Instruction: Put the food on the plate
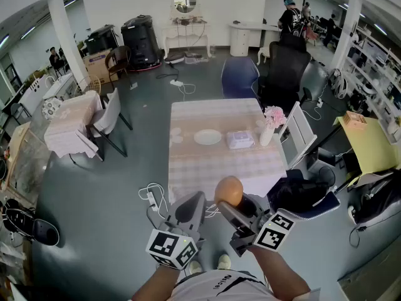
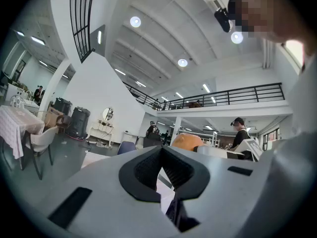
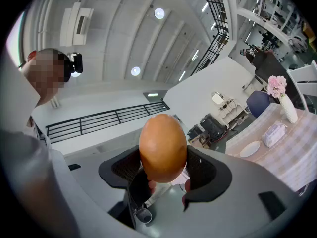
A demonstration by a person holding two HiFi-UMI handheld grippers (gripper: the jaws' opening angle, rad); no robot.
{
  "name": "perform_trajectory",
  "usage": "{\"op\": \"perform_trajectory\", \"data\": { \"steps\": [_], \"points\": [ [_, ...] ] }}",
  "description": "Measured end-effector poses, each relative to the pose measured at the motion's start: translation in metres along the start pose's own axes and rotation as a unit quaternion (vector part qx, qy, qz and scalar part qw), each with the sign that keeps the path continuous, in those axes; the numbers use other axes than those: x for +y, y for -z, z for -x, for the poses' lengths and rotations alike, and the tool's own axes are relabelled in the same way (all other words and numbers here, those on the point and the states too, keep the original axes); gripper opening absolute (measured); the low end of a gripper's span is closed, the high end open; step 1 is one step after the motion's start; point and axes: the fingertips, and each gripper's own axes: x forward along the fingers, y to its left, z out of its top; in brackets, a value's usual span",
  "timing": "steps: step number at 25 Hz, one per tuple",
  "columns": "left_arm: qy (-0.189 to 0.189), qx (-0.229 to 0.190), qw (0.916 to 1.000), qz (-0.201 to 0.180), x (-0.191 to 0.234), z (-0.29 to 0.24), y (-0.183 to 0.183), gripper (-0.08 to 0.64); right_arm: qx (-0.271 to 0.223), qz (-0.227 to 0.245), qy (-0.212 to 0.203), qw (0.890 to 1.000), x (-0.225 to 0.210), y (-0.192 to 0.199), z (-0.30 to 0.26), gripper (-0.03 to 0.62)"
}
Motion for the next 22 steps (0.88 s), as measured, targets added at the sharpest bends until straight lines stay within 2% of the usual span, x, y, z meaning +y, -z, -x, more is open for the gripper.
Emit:
{"op": "perform_trajectory", "data": {
  "steps": [14,22],
  "points": [
    [-0.017,0.004,0.9998,-0.013,0.010,-0.002,0.007,0.006,-0.008,-0.019,-0.009,1.000,-0.009,-0.007,0.008,0.272],
    [-0.039,-0.004,0.9991,-0.016,0.022,-0.005,-0.009,0.006,-0.018,-0.031,-0.015,0.999,-0.013,-0.028,0.006,0.272]
  ]
}}
